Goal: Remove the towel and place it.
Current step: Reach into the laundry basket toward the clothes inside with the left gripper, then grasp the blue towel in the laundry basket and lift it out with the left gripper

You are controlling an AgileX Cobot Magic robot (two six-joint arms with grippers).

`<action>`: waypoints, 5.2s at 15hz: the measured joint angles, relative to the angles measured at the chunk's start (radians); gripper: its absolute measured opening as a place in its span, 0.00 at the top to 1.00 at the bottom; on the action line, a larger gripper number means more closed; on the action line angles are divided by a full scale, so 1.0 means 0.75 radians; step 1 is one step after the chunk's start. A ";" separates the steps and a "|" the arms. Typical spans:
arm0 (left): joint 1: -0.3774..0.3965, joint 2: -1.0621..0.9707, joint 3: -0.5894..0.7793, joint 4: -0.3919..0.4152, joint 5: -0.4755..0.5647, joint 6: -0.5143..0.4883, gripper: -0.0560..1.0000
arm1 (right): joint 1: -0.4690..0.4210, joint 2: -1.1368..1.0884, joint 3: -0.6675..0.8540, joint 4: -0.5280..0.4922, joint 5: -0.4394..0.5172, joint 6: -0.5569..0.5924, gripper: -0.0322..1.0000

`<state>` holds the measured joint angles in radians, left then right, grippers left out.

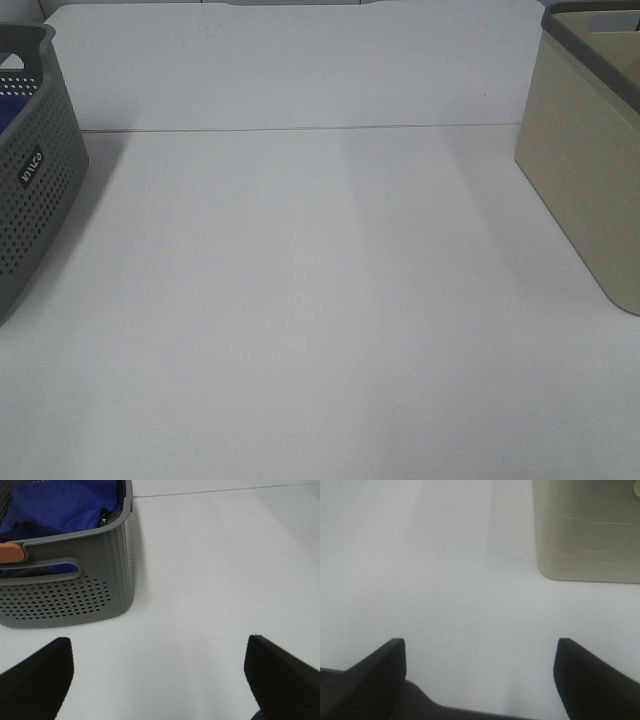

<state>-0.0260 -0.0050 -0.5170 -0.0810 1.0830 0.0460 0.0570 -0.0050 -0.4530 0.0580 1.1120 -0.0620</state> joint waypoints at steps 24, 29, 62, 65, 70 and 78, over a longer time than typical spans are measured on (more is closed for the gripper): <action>0.000 1.959 -1.412 0.683 0.177 0.857 0.14 | 0.000 0.000 0.000 -0.004 0.000 0.000 0.20; 0.008 2.164 -1.412 0.825 0.175 1.061 0.14 | 0.000 0.000 0.000 -0.004 0.000 0.000 0.20; 0.145 2.625 -0.992 1.243 -0.465 0.816 0.40 | 0.000 0.000 0.000 -0.004 0.000 0.000 0.20; 0.145 2.625 -0.992 1.277 -0.449 0.816 0.52 | 0.000 0.000 0.000 -0.004 0.000 0.000 0.20; 0.145 2.625 -0.992 1.304 -0.408 0.816 0.68 | 0.000 0.000 0.000 -0.004 0.000 0.000 0.20; 0.145 2.624 -0.992 1.303 -0.388 0.747 0.94 | 0.000 0.000 0.000 -0.004 0.000 0.000 0.20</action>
<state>0.0830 1.9630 -1.2610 0.8960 0.7920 0.6060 0.0570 -0.0050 -0.4530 0.0550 1.1120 -0.0620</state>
